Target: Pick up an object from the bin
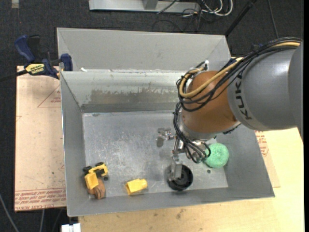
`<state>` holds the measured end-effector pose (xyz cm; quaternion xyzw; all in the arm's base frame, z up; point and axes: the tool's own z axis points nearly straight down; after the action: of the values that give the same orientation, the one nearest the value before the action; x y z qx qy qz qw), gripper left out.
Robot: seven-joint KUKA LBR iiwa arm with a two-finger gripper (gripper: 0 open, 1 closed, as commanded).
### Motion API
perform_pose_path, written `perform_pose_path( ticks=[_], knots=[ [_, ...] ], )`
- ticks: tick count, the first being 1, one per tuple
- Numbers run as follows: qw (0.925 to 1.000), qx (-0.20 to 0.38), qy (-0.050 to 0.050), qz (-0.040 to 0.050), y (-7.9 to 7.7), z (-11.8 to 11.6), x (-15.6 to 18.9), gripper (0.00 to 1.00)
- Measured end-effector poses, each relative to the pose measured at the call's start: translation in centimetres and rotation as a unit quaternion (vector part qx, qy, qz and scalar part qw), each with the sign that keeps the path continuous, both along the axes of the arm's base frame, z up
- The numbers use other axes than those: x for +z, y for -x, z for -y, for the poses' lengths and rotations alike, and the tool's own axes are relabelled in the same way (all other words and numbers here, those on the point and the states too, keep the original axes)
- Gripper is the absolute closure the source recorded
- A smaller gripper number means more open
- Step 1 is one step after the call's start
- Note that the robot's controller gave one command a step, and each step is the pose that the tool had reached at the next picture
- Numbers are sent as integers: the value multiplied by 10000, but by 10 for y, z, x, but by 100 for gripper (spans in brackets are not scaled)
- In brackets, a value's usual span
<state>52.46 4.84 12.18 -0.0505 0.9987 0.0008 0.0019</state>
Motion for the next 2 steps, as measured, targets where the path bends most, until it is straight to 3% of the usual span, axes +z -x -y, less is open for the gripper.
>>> perform_pose_path(
  ticks=[1,2],
  knots=[
    [9983,582,7,-32,16,11,-19,0],
    [9971,760,4,-20,18,13,-21,0]
  ],
)
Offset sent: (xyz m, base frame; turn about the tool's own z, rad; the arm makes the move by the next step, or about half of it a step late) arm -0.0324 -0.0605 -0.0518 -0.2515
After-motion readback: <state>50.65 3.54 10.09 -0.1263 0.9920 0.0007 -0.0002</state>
